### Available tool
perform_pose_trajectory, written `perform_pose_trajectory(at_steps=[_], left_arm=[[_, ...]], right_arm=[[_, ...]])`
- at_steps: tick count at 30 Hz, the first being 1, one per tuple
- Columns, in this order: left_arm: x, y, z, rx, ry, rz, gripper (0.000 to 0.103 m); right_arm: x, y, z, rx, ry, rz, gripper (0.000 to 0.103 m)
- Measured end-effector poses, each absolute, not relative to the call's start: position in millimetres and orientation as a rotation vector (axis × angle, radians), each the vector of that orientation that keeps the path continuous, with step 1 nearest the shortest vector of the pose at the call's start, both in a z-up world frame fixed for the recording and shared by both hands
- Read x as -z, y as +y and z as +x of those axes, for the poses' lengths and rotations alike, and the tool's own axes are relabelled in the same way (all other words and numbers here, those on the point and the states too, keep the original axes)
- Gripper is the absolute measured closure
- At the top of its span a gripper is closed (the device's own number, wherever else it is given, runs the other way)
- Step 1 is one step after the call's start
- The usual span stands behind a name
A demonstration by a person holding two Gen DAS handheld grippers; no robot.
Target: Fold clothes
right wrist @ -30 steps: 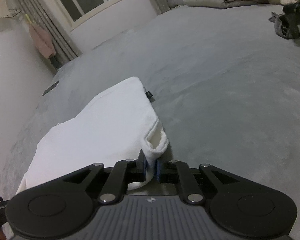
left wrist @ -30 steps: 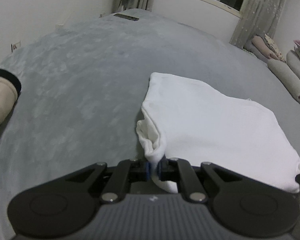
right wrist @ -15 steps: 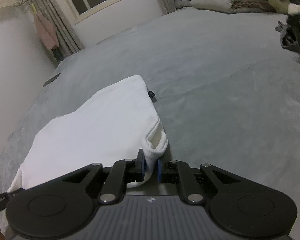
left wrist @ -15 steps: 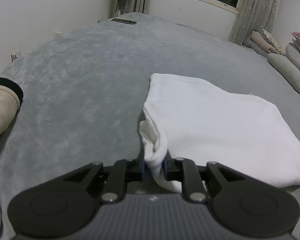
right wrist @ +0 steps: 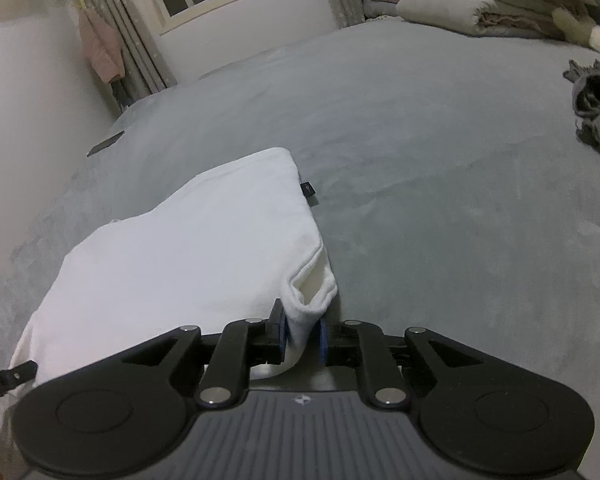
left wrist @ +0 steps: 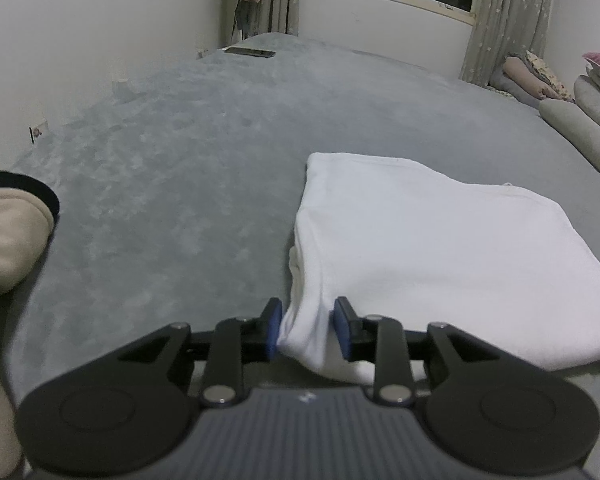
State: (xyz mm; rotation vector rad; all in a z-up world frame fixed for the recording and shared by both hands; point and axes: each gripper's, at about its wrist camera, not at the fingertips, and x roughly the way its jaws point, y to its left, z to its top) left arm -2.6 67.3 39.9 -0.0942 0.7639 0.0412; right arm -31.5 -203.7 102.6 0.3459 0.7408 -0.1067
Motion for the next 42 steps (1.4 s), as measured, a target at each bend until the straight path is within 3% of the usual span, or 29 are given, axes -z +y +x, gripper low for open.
perform_pose_trajectory(at_steps=[6,13,25,42], left_arm=[[-66.3,79.4,-47.8,-0.052,0.733,-0.067,0.074],[-110.1,113.0,-102.7,-0.076,0.688,-0.145,0.071],[-114.7,62.6,-68.7,-0.031,0.653,-0.093,0.068],[-79.2,25.6,31.3,0.038,0.699,-0.072,0.065]], right_arm=[[-108.4,-196.0,-35.0,0.165,0.726,0.224,0.068],[-124.0,-193.0,-49.4,0.142,0.674,0.175,0.06],[-128.9,-167.6,-59.1,0.086,0.629,0.078,0.06],[-132.1,-159.6,-33.9,0.132,0.615,-0.053,0.059]])
